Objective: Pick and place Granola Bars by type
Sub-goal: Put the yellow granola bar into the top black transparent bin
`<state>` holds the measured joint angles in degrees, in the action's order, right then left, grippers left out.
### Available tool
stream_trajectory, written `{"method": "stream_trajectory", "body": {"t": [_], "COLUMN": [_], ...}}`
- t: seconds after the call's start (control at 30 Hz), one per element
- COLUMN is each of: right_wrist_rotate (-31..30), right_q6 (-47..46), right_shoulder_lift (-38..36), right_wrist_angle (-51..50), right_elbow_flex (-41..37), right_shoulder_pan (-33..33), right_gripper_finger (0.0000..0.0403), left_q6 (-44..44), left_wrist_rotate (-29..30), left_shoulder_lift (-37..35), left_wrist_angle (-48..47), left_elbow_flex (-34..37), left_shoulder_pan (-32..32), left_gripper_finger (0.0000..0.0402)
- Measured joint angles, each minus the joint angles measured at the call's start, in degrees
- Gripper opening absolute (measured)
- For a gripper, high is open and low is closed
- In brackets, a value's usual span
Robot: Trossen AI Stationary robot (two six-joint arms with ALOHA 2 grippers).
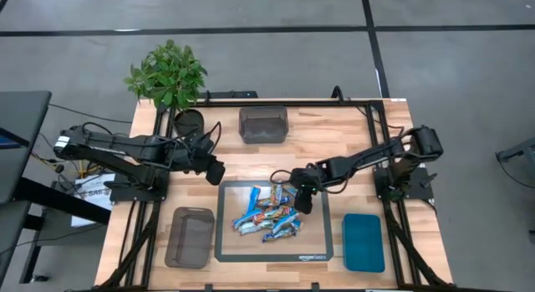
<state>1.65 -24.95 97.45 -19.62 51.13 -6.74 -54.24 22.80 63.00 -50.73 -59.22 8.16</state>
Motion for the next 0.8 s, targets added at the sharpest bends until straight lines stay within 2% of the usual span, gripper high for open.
{"method": "stream_trajectory", "body": {"t": [0.13, 0.33, 0.47, 0.57, 0.8], "right_wrist_rotate": [0.04, 2.24, 3.65, 4.56, 4.04], "right_q6": [0.09, 0.11, 1.00, 1.03, 0.50], "right_shoulder_lift": [2.39, 2.99, 0.54, -2.67, -11.01], "right_wrist_angle": [-2.79, -3.38, -2.20, -0.16, 8.55], "right_elbow_flex": [2.32, 2.93, 2.95, 2.91, 3.59], "right_shoulder_pan": [0.00, 0.00, 0.47, 1.95, 10.21], "right_gripper_finger": [0.0166, 0.0066, 0.0015, 0.0010, 0.0037], "left_q6": [0.00, 0.00, 0.04, 0.04, 0.08], "left_wrist_rotate": [-0.08, -0.35, -1.24, -1.35, -0.96], "left_shoulder_lift": [0.00, 0.00, 0.00, 0.00, 0.00], "left_wrist_angle": [-0.08, -0.03, 0.16, 0.47, 0.84], "left_elbow_flex": [0.00, 0.00, 0.00, 0.00, 0.00], "left_shoulder_pan": [0.00, 0.03, 0.02, 0.02, 0.02], "left_gripper_finger": [0.0171, 0.0171, 0.0171, 0.0171, 0.0171]}}
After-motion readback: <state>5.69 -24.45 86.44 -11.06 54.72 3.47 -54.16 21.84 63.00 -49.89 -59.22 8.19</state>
